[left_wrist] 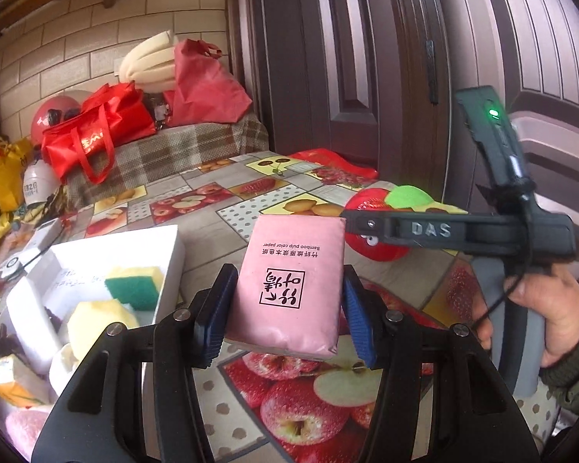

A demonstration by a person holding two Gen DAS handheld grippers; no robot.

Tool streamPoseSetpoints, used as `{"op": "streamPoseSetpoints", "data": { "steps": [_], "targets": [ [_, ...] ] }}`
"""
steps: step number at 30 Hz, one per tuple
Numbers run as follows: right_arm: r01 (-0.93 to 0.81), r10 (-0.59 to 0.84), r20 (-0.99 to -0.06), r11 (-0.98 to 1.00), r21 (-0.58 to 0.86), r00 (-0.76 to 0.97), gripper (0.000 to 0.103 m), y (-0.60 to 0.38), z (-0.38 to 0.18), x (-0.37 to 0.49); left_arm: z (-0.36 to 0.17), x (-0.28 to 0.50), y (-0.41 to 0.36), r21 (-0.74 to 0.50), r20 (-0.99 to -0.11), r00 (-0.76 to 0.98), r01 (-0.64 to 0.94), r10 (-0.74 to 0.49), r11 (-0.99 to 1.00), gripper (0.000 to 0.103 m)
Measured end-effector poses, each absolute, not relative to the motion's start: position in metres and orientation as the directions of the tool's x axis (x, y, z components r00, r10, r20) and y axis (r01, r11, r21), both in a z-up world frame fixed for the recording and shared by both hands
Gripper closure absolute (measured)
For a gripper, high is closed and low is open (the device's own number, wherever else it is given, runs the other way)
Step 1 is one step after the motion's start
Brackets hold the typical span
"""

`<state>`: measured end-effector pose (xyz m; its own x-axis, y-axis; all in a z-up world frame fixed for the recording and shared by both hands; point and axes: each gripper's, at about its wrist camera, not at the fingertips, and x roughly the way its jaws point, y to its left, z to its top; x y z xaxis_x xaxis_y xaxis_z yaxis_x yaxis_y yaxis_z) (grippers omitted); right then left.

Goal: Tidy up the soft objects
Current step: 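Carry the tissue pack over the box while the right tool carries the apple plush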

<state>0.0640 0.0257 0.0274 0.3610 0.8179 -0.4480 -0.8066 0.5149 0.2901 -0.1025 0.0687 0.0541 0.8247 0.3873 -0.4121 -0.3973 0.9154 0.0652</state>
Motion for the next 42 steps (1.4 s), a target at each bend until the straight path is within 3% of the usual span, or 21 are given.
{"op": "streamPoseSetpoints", "data": {
  "steps": [5,30,42],
  "targets": [
    [-0.842,0.84,-0.402,0.482,0.241,0.365,0.042,0.025,0.034,0.034,0.055,-0.122,0.075,0.033,-0.402,0.826,-0.418,0.395,0.908,0.05],
    [-0.926,0.88,-0.361,0.365,0.1,0.308,0.043,0.075,0.036,-0.046,0.054,-0.25,0.155,-0.045,-0.351,0.708,-0.666,0.613,0.744,0.05],
    [-0.948,0.892,-0.354,0.316,0.043,0.281,0.043,0.088,0.034,-0.071,0.049,-0.269,0.175,-0.076,-0.355,0.676,-0.71,0.646,0.7,0.049]
  ]
}}
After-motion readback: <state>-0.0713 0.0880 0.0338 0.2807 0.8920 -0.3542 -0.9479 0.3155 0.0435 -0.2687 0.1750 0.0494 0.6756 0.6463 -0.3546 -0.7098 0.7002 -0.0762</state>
